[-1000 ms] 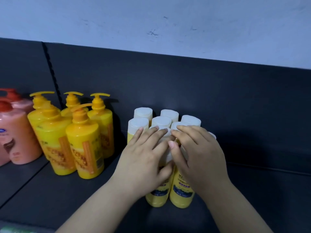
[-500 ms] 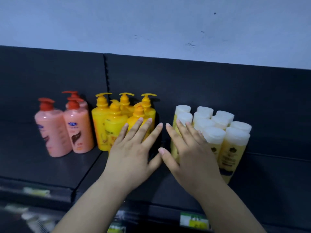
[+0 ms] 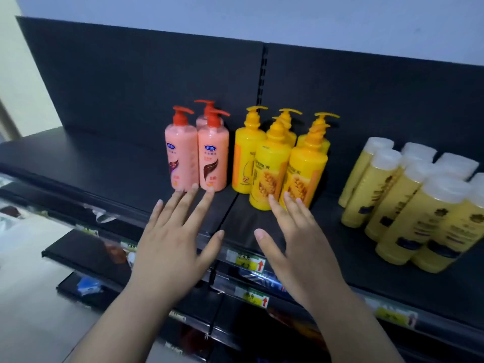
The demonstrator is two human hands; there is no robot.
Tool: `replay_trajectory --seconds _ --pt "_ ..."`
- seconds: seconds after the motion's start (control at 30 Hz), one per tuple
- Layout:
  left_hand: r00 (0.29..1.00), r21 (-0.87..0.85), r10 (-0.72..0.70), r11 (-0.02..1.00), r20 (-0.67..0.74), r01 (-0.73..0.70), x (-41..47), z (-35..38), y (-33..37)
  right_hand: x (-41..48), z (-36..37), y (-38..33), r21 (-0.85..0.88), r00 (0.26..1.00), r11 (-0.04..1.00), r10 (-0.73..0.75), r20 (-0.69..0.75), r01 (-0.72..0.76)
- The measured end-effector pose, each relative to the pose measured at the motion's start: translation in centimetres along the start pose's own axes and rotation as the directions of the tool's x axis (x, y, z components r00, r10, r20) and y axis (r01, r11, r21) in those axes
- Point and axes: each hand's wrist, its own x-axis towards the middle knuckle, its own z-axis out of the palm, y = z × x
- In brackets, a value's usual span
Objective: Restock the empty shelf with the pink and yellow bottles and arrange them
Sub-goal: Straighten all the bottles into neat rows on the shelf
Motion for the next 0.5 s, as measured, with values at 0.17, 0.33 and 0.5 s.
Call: replay_trajectory --seconds 0.17,0.33,0.5 --pt "0.998 0.010 -0.057 0.998 0.026 0.057 0.7 1.1 -1.8 2.7 1.4 -0.8 0.066 0.998 0.996 -0.056 -0.005 0.056" --pt "0.998 0.057 -0.054 0.997 0.035 0.052 4.7 2.7 -2.0 6.4 2.2 0.5 0.136 0.997 0.988 -0.073 0.013 0.071" --pt "0.999 0.078 -0.031 0.997 0.031 0.028 9.1 3.9 -2.0 11.0 2.2 2.3 0.158 0.995 0.983 -0.100 0.008 0.097"
